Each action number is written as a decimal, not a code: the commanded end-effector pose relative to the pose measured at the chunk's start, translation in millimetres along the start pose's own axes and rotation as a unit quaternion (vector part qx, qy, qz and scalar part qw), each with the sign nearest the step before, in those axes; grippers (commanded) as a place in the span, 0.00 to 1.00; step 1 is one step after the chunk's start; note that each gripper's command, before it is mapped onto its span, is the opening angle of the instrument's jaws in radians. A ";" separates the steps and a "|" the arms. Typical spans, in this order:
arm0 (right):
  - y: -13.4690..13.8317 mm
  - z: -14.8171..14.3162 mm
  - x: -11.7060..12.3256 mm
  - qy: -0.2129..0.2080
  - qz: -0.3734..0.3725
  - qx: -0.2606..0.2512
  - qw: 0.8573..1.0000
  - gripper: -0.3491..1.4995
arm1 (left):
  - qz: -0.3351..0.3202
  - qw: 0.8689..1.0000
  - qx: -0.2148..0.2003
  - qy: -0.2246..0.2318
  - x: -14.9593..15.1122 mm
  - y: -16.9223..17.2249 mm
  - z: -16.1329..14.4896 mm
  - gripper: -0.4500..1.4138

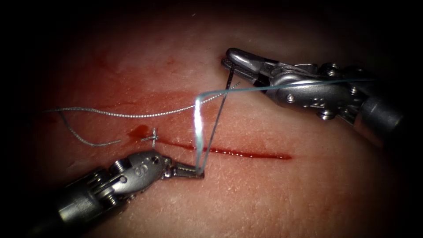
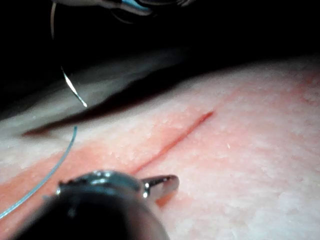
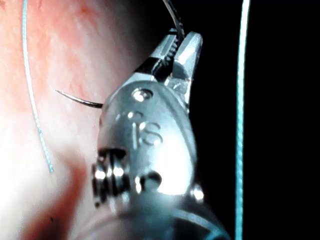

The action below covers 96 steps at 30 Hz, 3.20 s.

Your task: Wound Closure

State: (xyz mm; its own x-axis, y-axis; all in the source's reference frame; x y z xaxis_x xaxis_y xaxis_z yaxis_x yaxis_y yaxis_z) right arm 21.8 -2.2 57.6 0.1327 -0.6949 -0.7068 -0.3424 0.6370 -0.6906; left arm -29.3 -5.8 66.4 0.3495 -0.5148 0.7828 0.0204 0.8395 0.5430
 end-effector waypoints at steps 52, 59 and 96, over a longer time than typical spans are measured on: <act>-4.8 -0.1 0.0 0.028 0.064 0.057 0.996 0.00 | 0.034 0.992 -0.006 0.125 5.4 0.6 0.8 0.00; -6.3 0.2 -0.9 0.023 0.047 0.060 0.997 0.00 | 0.034 0.992 -0.007 0.125 5.4 0.6 0.9 0.00; -9.5 -1.0 -0.8 -0.049 0.256 0.058 0.964 0.00 | 0.040 0.986 -0.005 0.160 6.4 0.4 0.7 0.00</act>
State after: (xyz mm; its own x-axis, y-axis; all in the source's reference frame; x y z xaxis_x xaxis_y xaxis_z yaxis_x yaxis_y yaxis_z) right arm 23.5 -9.1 65.5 0.0655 -0.2393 -0.9687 -0.2800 0.9274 -0.2480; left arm -27.2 -10.0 72.3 0.6349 -0.3685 0.6791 -0.0109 0.8745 0.4848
